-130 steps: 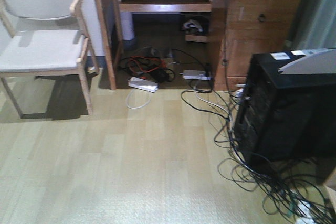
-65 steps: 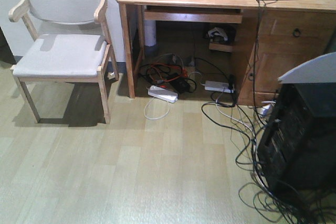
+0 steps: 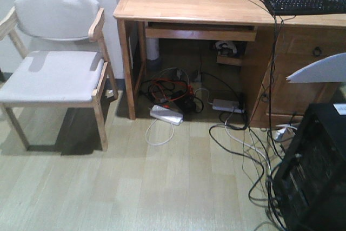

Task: Grab stapler and paper to desk for stapling
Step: 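Drive the base across the room to the wooden desk with monitor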

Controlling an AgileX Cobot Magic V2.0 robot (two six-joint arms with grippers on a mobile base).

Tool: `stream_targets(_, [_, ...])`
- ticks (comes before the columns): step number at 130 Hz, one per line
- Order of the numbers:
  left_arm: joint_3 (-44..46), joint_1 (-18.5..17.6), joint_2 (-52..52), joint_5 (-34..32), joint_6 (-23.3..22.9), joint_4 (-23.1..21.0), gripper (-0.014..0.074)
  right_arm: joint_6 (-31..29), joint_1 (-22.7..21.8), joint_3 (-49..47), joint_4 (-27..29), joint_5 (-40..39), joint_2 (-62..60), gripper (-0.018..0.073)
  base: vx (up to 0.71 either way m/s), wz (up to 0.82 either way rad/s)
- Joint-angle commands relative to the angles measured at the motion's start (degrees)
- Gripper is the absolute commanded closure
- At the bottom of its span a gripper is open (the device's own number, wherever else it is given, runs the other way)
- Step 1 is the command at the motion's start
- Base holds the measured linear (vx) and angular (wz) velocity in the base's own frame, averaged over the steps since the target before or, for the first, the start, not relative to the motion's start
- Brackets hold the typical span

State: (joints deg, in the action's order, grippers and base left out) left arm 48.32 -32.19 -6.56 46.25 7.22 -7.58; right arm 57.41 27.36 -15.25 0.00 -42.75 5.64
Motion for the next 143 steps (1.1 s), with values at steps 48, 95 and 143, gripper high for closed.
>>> stream_targets(48, [1.3,-0.2,-1.0,-6.7,0.0,-0.6,0.0603,-0.5,0.0,-1.6,-0.5,-2.1,0.8,0.0565,0.44,-0.05])
stream_targets(95, [1.3,-0.2,-1.0,-6.7,0.0,-0.6,0.0603,-0.5,0.0,-1.6,-0.5,-2.2,0.8,0.0565,0.47,-0.03])
stream_targets(143, [1.3,-0.2,-1.0,-6.7,0.0,-0.6,0.0603,-0.5,0.0,-1.6,-0.5,-2.6,0.8,0.0565,0.47,-0.02])
